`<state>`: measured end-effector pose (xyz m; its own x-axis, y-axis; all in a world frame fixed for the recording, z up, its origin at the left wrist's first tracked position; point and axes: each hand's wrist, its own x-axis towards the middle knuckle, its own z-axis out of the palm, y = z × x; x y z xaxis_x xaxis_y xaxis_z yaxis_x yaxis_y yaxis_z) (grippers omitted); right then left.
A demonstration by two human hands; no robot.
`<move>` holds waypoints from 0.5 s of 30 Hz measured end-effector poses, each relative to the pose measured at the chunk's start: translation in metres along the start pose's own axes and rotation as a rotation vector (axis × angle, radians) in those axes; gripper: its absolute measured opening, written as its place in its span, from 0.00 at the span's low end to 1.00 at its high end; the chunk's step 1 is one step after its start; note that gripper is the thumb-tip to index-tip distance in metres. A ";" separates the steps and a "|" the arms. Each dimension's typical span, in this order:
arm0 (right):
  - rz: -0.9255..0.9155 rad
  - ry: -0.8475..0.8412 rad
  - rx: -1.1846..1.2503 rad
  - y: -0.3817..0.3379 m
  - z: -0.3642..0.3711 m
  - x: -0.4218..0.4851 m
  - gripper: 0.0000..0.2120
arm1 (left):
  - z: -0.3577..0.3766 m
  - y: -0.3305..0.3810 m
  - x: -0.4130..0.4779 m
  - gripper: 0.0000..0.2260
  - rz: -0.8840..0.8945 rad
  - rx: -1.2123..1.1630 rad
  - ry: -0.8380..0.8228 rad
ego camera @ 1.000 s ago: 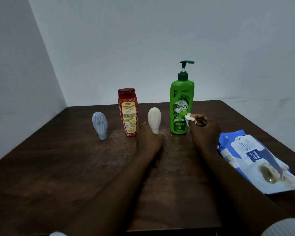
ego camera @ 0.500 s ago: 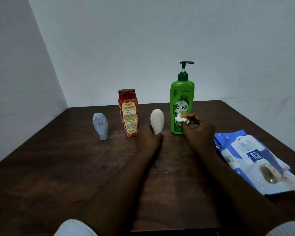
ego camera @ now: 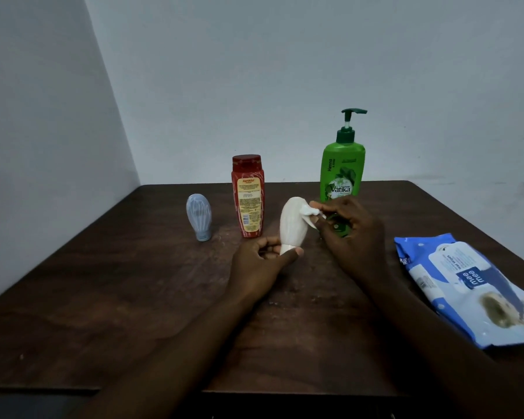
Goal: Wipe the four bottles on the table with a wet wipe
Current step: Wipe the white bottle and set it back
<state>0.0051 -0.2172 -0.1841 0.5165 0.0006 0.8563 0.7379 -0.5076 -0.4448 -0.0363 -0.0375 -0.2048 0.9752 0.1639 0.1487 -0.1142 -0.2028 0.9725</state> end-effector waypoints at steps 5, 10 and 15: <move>-0.075 0.052 -0.041 -0.009 0.002 0.002 0.11 | -0.006 0.002 -0.012 0.17 -0.026 -0.055 -0.063; -0.083 0.006 -0.080 -0.006 0.012 0.004 0.12 | -0.006 0.004 -0.013 0.17 -0.049 -0.125 -0.094; -0.199 -0.149 -0.174 -0.009 0.024 -0.003 0.15 | -0.008 0.000 -0.009 0.15 -0.067 -0.171 -0.019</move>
<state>0.0074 -0.1914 -0.1887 0.4367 0.2346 0.8685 0.7522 -0.6247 -0.2095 -0.0464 -0.0309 -0.2047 0.9850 0.1524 0.0809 -0.0781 -0.0247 0.9966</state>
